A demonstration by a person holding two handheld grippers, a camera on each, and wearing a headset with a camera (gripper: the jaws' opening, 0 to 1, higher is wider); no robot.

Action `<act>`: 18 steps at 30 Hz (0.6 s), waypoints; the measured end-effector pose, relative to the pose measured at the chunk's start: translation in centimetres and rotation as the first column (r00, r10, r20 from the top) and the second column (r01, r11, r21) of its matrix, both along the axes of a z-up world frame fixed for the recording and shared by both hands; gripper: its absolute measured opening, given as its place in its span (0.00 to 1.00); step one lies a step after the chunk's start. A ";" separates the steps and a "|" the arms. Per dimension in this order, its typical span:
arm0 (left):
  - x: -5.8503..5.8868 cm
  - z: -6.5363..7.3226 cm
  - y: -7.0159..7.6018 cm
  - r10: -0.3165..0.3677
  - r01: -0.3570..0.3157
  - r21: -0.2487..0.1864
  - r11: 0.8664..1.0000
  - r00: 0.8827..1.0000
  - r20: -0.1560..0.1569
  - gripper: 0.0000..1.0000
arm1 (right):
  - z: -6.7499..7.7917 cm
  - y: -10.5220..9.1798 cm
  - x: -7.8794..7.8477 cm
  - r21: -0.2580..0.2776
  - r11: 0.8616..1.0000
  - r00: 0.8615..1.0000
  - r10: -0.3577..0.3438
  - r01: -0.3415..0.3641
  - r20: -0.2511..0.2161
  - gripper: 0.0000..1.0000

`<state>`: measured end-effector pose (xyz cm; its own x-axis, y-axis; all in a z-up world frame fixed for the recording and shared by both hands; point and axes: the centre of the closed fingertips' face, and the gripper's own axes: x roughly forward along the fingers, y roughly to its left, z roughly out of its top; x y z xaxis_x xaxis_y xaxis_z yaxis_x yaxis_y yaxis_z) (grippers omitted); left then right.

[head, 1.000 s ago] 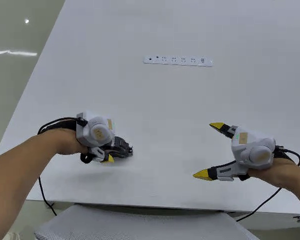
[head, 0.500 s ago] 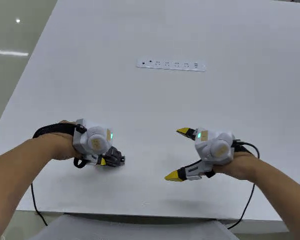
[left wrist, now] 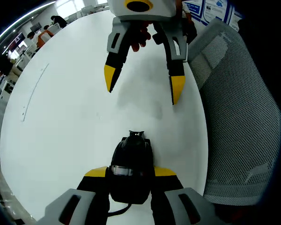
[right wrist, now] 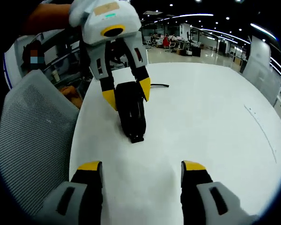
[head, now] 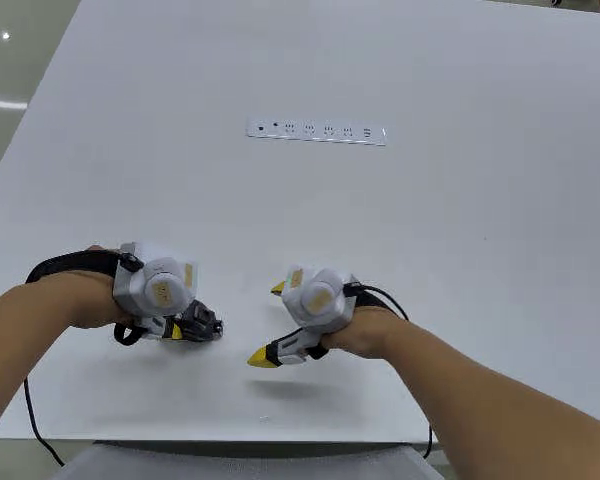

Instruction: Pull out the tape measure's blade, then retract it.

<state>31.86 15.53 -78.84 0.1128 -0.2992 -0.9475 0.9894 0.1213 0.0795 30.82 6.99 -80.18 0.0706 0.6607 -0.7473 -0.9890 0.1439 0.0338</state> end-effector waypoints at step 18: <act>-0.1 -0.1 0.1 0.015 -0.015 0.015 1.000 1.000 0.021 0.30 | -1.3 4.1 0.1 0.049 0.997 0.998 0.060 -0.060 -0.007 0.37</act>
<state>31.71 15.66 -78.96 0.1369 -0.2833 -0.9492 0.9856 0.1349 0.1019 30.95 11.07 -81.49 0.0236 0.6991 -0.7146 -0.9954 0.0825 0.0478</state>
